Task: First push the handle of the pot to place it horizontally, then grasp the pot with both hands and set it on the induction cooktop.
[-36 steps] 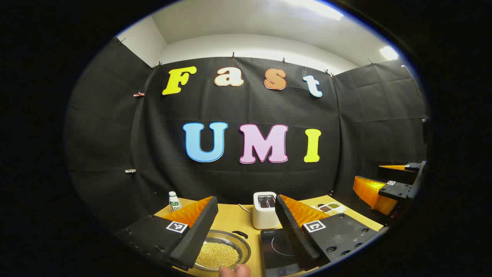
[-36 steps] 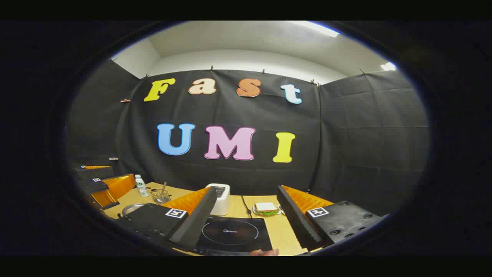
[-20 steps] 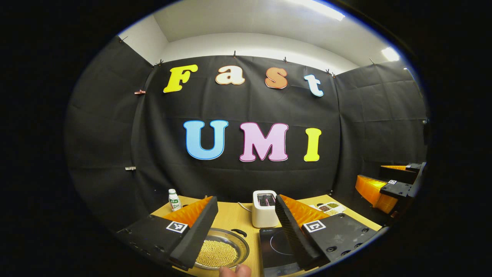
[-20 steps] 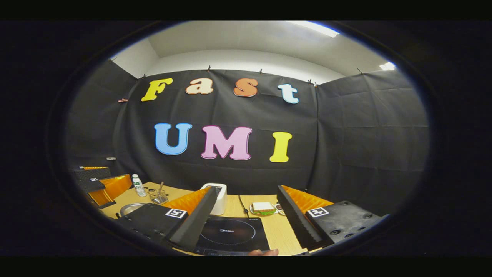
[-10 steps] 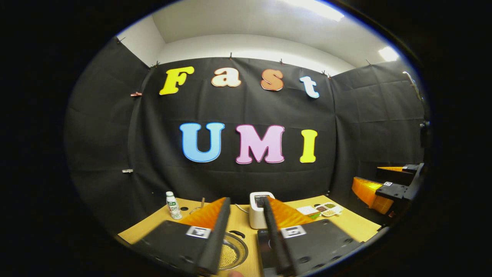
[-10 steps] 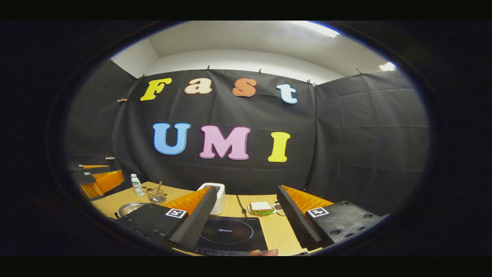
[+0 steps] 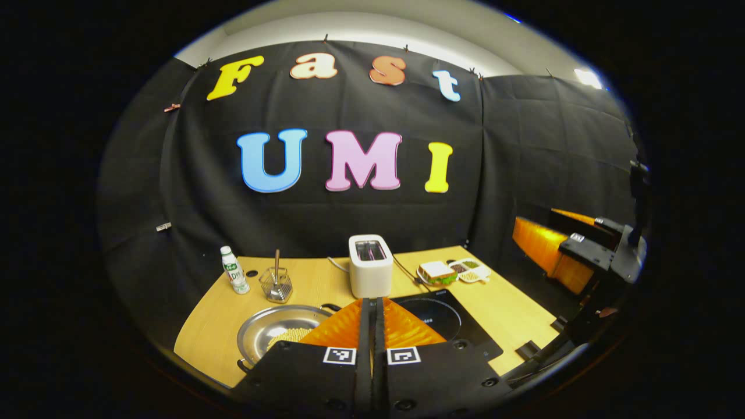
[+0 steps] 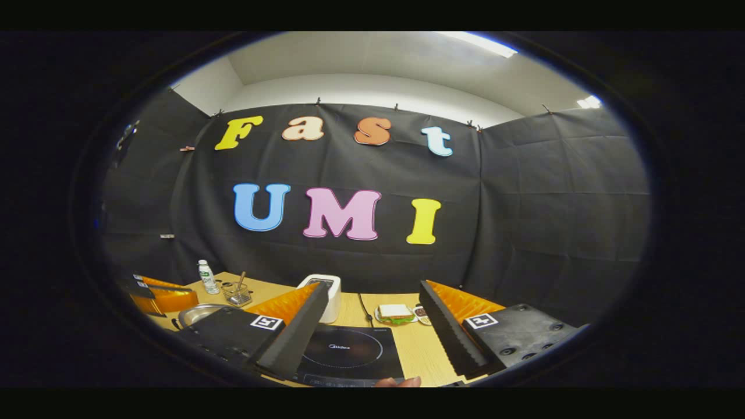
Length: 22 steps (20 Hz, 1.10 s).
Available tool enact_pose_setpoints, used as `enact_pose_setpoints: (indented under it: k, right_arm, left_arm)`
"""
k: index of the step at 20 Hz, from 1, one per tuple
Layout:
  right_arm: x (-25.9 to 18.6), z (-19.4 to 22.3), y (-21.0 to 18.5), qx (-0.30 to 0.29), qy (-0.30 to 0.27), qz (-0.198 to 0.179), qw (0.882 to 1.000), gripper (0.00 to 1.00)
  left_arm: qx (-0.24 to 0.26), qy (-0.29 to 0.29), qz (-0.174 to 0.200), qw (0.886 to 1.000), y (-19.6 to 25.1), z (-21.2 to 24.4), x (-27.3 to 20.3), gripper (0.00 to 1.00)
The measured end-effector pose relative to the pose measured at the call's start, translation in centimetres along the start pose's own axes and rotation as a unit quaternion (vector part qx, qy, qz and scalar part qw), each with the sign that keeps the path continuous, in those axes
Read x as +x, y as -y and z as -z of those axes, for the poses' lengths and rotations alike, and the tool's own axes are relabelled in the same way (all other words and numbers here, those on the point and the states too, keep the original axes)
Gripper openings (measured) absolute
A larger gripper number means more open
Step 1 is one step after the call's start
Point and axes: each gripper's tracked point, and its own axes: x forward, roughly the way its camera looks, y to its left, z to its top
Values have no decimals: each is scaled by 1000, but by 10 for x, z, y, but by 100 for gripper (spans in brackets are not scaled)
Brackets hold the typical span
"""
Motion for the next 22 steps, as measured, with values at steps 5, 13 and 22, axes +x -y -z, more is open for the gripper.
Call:
enact_pose_setpoints:
  k: [5,13,22]
  right_arm:
    - [-2,11,-4,1,-14,-5,1000,98]
    - [-6,20,-8,-4,-27,-11,1000,98]
    - [-9,25,-4,-10,-33,-6,999,96]
  left_arm:
    - [10,-110,17,994,-8,69,-1,5]
    - [-35,-293,103,950,-25,175,-23,5]
    - [-25,-421,96,902,-129,241,-24,5]
